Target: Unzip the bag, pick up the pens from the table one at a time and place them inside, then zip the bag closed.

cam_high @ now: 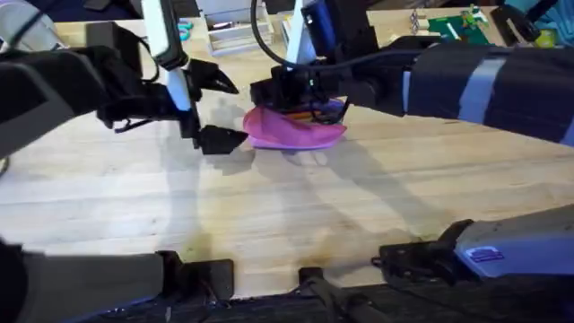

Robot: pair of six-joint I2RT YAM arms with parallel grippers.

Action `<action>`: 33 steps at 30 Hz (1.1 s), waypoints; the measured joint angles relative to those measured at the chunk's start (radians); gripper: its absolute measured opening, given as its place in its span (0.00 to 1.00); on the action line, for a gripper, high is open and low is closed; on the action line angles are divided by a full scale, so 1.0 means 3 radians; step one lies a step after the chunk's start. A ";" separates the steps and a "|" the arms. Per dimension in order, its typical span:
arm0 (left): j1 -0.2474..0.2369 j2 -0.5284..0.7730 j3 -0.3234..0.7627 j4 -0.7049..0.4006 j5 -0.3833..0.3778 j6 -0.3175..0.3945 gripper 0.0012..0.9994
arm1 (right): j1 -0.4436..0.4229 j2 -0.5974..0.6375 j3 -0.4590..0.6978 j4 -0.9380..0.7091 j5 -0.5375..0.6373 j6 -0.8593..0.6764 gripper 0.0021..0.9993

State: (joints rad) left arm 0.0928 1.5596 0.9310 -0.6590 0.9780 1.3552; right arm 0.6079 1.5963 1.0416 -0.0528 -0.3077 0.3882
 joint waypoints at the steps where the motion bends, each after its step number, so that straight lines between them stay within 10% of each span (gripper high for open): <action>1: -0.0020 0.0052 0.0000 0.0017 0.0046 0.0000 0.99 | 0.0000 0.0000 0.0000 0.0000 0.0000 0.0000 0.03; 13: -0.0133 0.0412 0.0000 0.0142 0.0492 -0.0003 0.95 | 0.0000 0.0000 0.0000 0.0001 0.0000 0.0000 0.03; 20: -0.0133 0.0412 0.0001 0.0172 0.0525 0.0009 0.06 | 0.0003 0.0000 0.0000 0.0000 -0.0003 0.0000 0.03; 33: -0.0133 0.0412 0.0004 0.0190 0.0527 0.0010 0.04 | -0.0213 0.0000 -0.0001 -0.0064 -0.0102 0.0001 0.03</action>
State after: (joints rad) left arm 0.0528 1.6833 0.9321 -0.6021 1.1362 1.3582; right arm 0.5441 1.5963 1.0412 -0.0720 -0.3382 0.3885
